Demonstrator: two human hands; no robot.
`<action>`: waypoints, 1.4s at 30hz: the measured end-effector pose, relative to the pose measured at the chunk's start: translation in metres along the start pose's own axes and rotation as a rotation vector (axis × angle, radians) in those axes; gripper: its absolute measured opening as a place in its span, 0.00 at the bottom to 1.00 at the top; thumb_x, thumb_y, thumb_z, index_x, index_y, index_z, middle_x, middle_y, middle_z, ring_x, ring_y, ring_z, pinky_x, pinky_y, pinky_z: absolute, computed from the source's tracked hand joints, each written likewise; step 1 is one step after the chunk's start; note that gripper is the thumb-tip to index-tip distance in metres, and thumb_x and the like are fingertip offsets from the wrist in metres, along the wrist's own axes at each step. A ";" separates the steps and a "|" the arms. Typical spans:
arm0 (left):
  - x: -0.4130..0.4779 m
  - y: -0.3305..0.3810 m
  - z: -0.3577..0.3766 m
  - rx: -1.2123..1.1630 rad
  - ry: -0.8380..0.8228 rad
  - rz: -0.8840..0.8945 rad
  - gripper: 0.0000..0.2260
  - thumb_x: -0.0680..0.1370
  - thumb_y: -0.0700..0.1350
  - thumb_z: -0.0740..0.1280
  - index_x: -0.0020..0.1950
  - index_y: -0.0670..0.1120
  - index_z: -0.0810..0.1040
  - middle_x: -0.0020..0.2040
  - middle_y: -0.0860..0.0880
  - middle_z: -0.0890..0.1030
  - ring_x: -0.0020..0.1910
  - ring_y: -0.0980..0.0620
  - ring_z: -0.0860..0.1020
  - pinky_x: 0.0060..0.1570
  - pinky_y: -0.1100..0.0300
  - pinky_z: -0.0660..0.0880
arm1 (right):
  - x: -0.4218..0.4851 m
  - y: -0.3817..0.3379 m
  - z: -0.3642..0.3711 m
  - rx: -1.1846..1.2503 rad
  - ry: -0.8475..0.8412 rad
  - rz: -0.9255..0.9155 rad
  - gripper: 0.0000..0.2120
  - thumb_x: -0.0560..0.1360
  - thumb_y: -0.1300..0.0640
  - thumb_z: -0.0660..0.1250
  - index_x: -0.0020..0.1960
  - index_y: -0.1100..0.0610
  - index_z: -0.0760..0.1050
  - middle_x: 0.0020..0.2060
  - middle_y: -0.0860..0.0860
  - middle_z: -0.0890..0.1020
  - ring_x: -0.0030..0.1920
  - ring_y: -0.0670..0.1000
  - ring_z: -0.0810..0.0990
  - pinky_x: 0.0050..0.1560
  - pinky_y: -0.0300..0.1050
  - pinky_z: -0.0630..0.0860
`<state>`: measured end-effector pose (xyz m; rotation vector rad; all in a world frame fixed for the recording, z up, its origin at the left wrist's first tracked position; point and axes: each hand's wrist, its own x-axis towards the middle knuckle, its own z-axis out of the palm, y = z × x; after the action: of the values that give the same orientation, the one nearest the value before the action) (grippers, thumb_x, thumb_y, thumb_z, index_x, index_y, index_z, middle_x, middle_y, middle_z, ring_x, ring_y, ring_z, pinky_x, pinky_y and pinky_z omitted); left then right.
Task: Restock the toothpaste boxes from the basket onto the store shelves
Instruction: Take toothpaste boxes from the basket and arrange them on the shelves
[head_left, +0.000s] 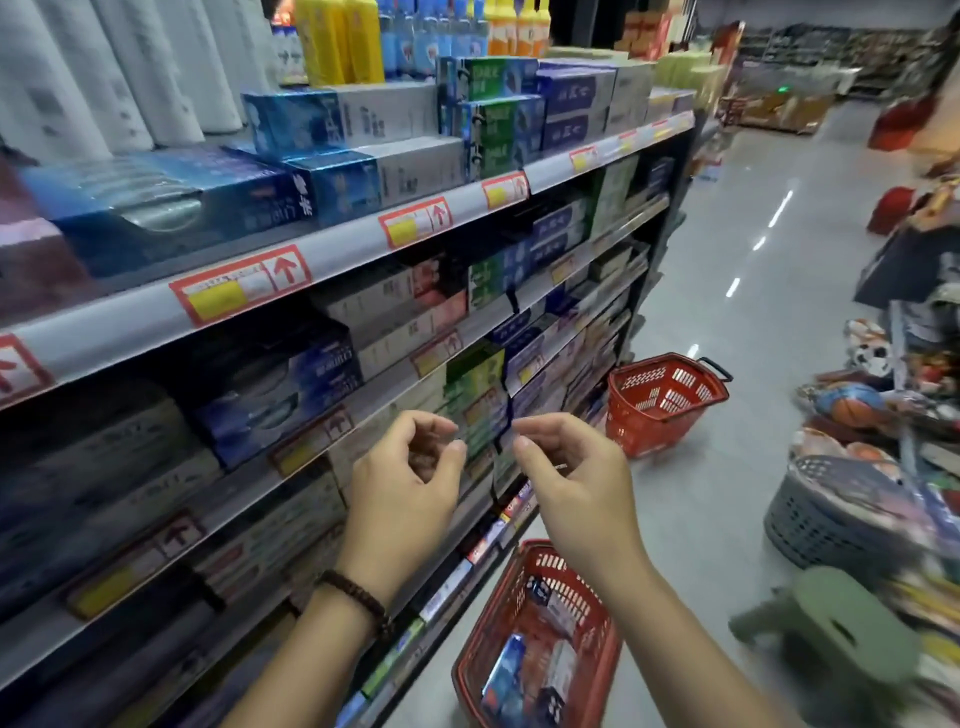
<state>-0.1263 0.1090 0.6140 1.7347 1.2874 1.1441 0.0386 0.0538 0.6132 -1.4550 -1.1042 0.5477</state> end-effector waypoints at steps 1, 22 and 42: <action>0.000 -0.001 0.009 0.002 -0.005 -0.005 0.03 0.80 0.48 0.73 0.49 0.56 0.80 0.42 0.59 0.83 0.40 0.58 0.82 0.42 0.53 0.82 | 0.000 0.008 -0.005 0.006 0.013 0.018 0.06 0.80 0.58 0.74 0.52 0.47 0.85 0.44 0.43 0.87 0.47 0.45 0.86 0.50 0.46 0.84; -0.028 -0.051 0.214 0.080 -0.038 -0.284 0.03 0.80 0.46 0.72 0.50 0.53 0.81 0.41 0.55 0.83 0.39 0.48 0.84 0.44 0.46 0.83 | 0.040 0.195 -0.128 0.058 -0.081 0.255 0.05 0.79 0.57 0.74 0.51 0.48 0.85 0.41 0.47 0.87 0.41 0.50 0.84 0.45 0.50 0.82; -0.028 -0.235 0.310 0.001 -0.184 -0.461 0.03 0.81 0.47 0.69 0.54 0.55 0.80 0.45 0.51 0.83 0.38 0.43 0.85 0.45 0.40 0.82 | 0.019 0.373 -0.069 0.037 -0.049 0.475 0.05 0.79 0.62 0.74 0.53 0.54 0.85 0.43 0.49 0.87 0.43 0.50 0.85 0.48 0.49 0.83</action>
<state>0.0724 0.1413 0.2801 1.4019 1.4694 0.7029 0.2233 0.0790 0.2819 -1.6855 -0.7764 0.9336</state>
